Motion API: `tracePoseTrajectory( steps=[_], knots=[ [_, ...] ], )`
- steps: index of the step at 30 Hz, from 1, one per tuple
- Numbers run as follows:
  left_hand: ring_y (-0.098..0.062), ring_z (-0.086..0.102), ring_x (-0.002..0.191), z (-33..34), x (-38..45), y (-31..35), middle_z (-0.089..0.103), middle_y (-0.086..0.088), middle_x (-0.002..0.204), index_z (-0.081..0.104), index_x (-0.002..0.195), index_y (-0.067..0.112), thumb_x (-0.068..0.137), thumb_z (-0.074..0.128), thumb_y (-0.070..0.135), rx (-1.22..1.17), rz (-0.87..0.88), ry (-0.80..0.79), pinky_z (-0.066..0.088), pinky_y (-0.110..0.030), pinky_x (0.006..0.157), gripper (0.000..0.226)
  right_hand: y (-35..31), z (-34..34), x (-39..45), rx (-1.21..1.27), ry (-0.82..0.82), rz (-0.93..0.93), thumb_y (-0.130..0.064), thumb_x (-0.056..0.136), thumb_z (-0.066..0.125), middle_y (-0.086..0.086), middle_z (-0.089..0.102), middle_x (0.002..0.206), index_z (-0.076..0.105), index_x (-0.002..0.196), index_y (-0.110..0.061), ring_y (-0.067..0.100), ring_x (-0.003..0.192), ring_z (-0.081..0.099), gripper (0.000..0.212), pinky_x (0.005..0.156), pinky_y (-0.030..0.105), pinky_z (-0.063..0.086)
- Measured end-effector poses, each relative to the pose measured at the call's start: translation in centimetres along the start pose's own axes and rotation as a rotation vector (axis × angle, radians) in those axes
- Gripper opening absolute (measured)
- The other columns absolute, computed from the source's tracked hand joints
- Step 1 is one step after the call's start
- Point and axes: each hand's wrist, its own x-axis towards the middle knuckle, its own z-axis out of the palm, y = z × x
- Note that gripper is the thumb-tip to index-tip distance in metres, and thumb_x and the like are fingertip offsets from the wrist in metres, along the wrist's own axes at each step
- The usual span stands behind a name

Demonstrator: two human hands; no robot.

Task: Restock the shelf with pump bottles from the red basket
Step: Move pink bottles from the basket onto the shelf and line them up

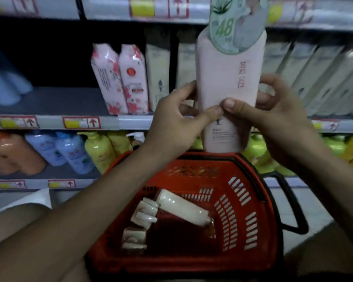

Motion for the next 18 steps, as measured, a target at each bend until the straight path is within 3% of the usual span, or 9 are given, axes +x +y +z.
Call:
tracePoseTrajectory(
  steps=[4, 8, 11, 13, 16, 18],
  knots=[
    [-0.038, 0.072, 0.097, -0.4, 1.2, 5.6, 0.075, -0.008, 0.114, 0.062, 0.135, 0.013, 0.085, 0.079, 0.011, -0.086, 0.021, 0.008, 0.060, -0.051, 0.086, 0.052, -6.6, 0.0, 0.5, -0.027, 0.015, -0.047, -0.038, 0.055, 0.096, 0.004, 0.081, 0.100, 0.058, 0.111, -0.015, 0.020, 0.093, 0.078, 0.072, 0.076, 0.032, 0.062],
    [-0.020, 0.076, 0.093, -0.8, 3.1, 10.3, 0.077, -0.001, 0.110, 0.066, 0.130, 0.014, 0.084, 0.079, 0.011, -0.091, 0.108, 0.021, 0.061, -0.039, 0.089, 0.048, -11.8, -0.3, 1.0, -0.024, 0.047, -0.077, -0.023, 0.073, 0.089, 0.006, 0.081, 0.098, 0.061, 0.114, -0.012, 0.020, 0.092, 0.078, 0.051, 0.077, 0.032, 0.061],
    [-0.009, 0.075, 0.086, -0.7, 4.2, 12.6, 0.077, 0.001, 0.107, 0.067, 0.128, 0.017, 0.084, 0.080, 0.012, -0.031, 0.181, 0.030, 0.060, -0.021, 0.076, 0.046, -14.4, -0.7, 1.7, -0.116, 0.106, -0.104, -0.021, 0.077, 0.086, 0.005, 0.080, 0.099, 0.067, 0.114, -0.012, 0.012, 0.086, 0.077, 0.042, 0.073, 0.028, 0.060],
    [-0.006, 0.074, 0.079, -0.3, 4.8, 13.3, 0.077, 0.003, 0.101, 0.068, 0.124, 0.021, 0.082, 0.082, 0.012, 0.020, 0.224, 0.039, 0.058, -0.019, 0.069, 0.045, -15.2, -1.2, 2.0, -0.178, 0.138, -0.139, -0.021, 0.076, 0.087, 0.001, 0.077, 0.100, 0.072, 0.111, -0.018, 0.006, 0.081, 0.076, 0.038, 0.069, 0.024, 0.060],
    [0.000, 0.068, 0.094, 1.0, 6.5, 13.6, 0.071, 0.012, 0.108, 0.067, 0.127, 0.022, 0.080, 0.083, 0.014, 0.078, 0.281, 0.094, 0.057, -0.020, 0.081, 0.051, -15.3, -2.1, 2.9, -0.203, 0.153, -0.169, -0.017, 0.077, 0.086, -0.003, 0.078, 0.092, 0.075, 0.105, -0.024, 0.008, 0.080, 0.076, 0.031, 0.069, 0.023, 0.061],
    [-0.009, 0.063, 0.107, 2.1, 8.4, 14.0, 0.066, 0.006, 0.120, 0.062, 0.136, 0.021, 0.082, 0.081, 0.016, 0.103, 0.292, 0.122, 0.055, -0.023, 0.088, 0.058, -15.7, -2.9, 4.4, -0.226, 0.163, -0.198, -0.014, 0.080, 0.083, -0.006, 0.080, 0.087, 0.074, 0.100, -0.025, 0.008, 0.080, 0.076, 0.025, 0.062, 0.017, 0.057]
  ],
)
